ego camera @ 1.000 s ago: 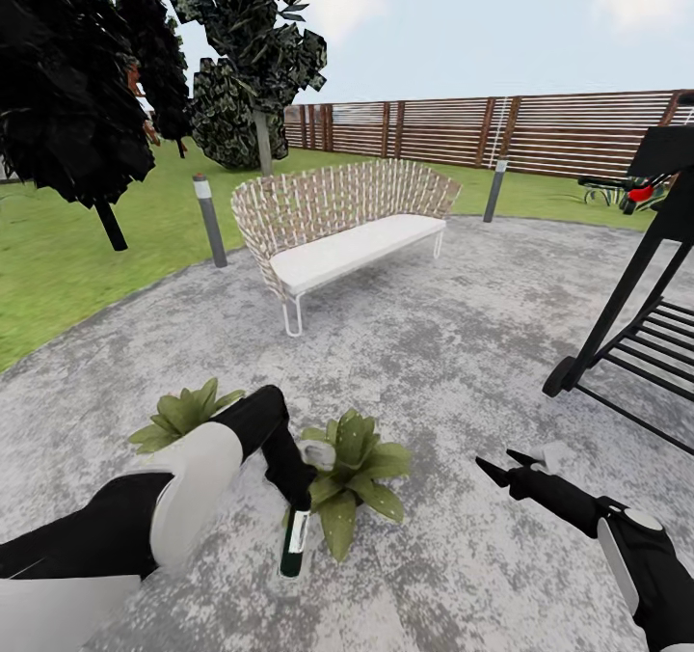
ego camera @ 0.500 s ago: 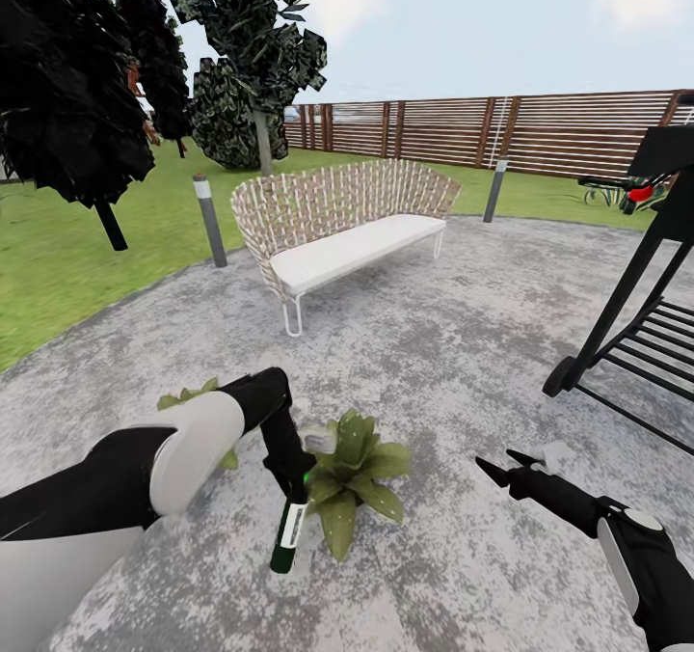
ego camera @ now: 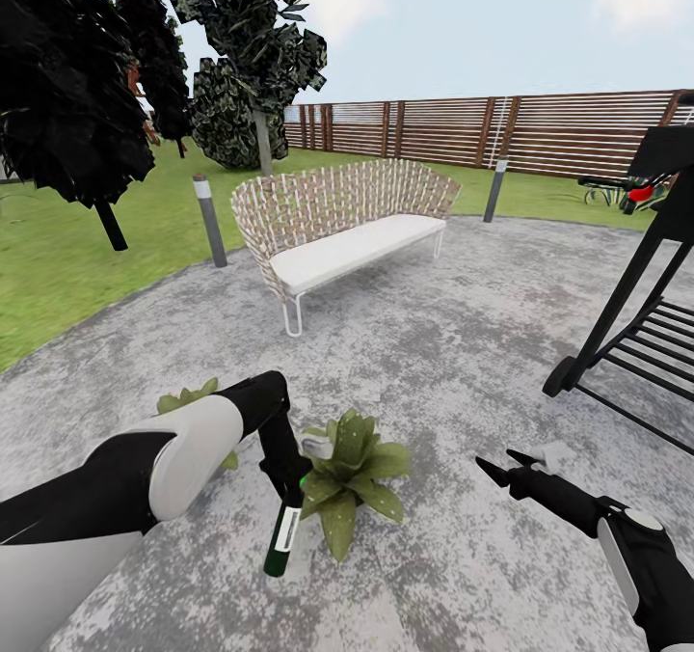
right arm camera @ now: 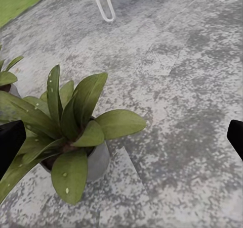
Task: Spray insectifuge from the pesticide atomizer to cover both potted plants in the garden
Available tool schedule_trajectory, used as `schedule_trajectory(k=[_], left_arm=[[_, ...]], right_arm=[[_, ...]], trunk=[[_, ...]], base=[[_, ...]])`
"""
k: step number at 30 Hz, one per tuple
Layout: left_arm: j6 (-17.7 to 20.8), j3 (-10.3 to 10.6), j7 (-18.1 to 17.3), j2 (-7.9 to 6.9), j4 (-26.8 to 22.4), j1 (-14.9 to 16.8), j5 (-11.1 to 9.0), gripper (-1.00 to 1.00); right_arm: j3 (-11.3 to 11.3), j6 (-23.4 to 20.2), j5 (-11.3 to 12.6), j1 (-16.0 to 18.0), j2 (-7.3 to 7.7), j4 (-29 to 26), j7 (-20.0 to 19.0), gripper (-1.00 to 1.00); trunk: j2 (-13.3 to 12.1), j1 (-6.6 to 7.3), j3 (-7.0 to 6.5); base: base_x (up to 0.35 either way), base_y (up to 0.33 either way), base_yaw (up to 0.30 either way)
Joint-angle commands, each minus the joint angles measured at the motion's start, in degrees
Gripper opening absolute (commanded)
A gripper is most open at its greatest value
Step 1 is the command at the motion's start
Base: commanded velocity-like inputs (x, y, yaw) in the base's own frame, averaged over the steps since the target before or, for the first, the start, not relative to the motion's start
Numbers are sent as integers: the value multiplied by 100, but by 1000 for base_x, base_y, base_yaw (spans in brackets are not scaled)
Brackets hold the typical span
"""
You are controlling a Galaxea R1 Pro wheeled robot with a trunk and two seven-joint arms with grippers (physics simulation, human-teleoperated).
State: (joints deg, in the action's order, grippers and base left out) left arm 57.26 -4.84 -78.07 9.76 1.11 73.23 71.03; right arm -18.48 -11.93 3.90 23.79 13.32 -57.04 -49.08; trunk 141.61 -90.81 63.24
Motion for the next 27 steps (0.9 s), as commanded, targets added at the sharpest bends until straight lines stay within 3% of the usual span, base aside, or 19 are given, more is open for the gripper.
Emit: schedule_trajectory(k=[1,7,16,27], left_arm=[[57,-54,-25,-4,-1,-2,60,-100],[57,-40,-24,-20,-206,-19,60,-100],[57,-26,-24,-26,-219,-19,60,-100],[75,-26,-6,-35,-226,-19,60,-100]], right_arm=[[-7,-55,41,3,2,-1,-23,100],[-15,-50,41,3,4,1,-23,100],[-15,-47,41,3,4,-9,-23,100],[-7,-54,41,3,-4,-9,-23,100]], trunk=[[2,1,5],[2,1,5],[2,1,5],[2,1,5]], base=[[0,0,0],[0,-37,0],[-49,-261,1],[-144,-252,120]])
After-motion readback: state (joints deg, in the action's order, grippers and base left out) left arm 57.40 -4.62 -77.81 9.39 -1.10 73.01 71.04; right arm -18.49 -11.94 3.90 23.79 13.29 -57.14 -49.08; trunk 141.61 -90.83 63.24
